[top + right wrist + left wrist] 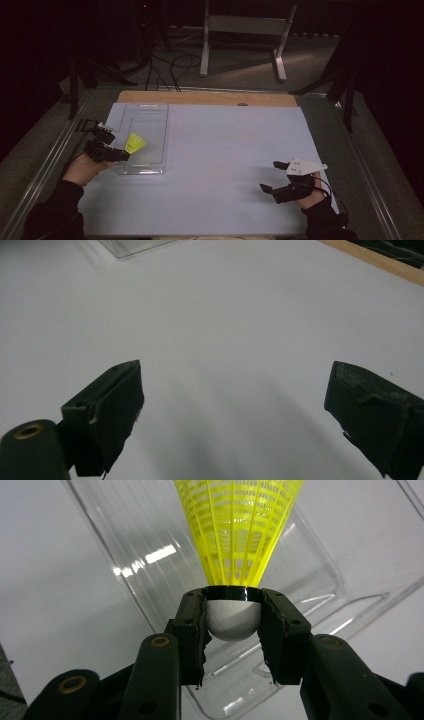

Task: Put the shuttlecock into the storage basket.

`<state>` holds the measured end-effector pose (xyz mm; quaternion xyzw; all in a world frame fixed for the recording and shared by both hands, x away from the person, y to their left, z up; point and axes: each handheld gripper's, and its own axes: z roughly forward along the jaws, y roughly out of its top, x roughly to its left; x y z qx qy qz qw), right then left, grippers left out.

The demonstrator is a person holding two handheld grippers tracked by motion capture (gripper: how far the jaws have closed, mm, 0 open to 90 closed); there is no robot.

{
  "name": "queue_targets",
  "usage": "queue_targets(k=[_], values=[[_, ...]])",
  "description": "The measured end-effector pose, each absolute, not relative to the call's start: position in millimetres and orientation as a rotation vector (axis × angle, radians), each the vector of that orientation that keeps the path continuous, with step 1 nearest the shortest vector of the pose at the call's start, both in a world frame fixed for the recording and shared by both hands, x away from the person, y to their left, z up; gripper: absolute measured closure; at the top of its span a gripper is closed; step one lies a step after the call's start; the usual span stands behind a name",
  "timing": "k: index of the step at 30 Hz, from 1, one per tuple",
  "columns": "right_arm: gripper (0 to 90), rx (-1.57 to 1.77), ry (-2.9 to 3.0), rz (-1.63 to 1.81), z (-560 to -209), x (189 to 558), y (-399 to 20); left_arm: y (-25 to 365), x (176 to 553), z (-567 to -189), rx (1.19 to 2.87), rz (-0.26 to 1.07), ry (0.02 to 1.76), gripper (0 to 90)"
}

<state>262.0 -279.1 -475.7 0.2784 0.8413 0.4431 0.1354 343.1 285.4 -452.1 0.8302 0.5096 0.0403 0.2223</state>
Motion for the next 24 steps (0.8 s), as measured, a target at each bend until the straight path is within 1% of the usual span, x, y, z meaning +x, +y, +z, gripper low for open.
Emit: queue_targets(k=[1, 2, 4, 6, 7, 8, 10, 11, 12, 13, 15, 18, 20, 21, 24], values=[[8.7, 0.806, 2.437, 1.284, -475.7, 262.0, -279.1, 285.4, 343.1, -452.1, 2.293, 0.111, 1.408, 60.6], [8.8, 0.805, 2.439, 1.280, -475.3, 262.0, -279.2, 283.8, 342.8, -450.1, 2.290, 0.131, 1.413, 53.3], [8.7, 0.804, 2.440, 1.280, -475.3, 262.1, -279.2, 281.6, 342.1, -446.3, 2.297, 0.141, 1.401, 52.2], [8.7, 0.805, 2.440, 1.281, -475.2, 262.2, -279.2, 278.7, 341.4, -441.8, 2.300, 0.163, 1.398, 38.3], [8.7, 0.805, 2.440, 1.281, -475.2, 262.2, -279.2, 278.7, 341.4, -441.8, 2.300, 0.163, 1.398, 35.2], [8.8, 0.804, 2.439, 1.282, -475.1, 262.1, -279.1, 277.1, 341.1, -440.2, 2.303, 0.162, 1.392, 35.2], [8.7, 0.806, 2.435, 1.285, -474.6, 261.9, -279.2, 273.4, 340.6, -437.4, 2.319, 0.175, 1.384, 26.8], [8.7, 0.806, 2.435, 1.285, -474.6, 261.9, -279.2, 273.4, 340.6, -437.4, 2.319, 0.175, 1.384, 24.4], [8.8, 0.804, 2.435, 1.285, -474.6, 262.1, -279.4, 273.4, 340.6, -437.4, 2.319, 0.175, 1.384, 24.4], [8.7, 0.804, 2.437, 1.283, -474.6, 261.9, -279.5, 270.6, 340.0, -435.1, 2.319, 0.188, 1.381, 20.5], [8.7, 0.805, 2.437, 1.285, -474.6, 261.8, -279.5, 268.6, 339.7, -433.4, 2.321, 0.198, 1.378, 15.6], [8.7, 0.804, 2.437, 1.286, -474.6, 261.8, -279.2, 267.3, 339.3, -431.9, 2.313, 0.213, 1.368, 14.6], [8.7, 0.807, 2.431, 1.288, -474.1, 261.0, -278.8, 267.9, 339.1, -428.9, 2.279, 0.172, 1.334, 2.4], [8.7, 0.808, 2.433, 1.292, -474.0, 261.1, -279.1, 267.7, 338.6, -427.8, 2.274, 0.191, 1.337, 0.1], [8.7, 0.808, 2.428, 1.289, -474.8, 261.3, -279.5, 267.9, 338.7, -424.6, 2.263, 0.187, 1.326, 0.1]])
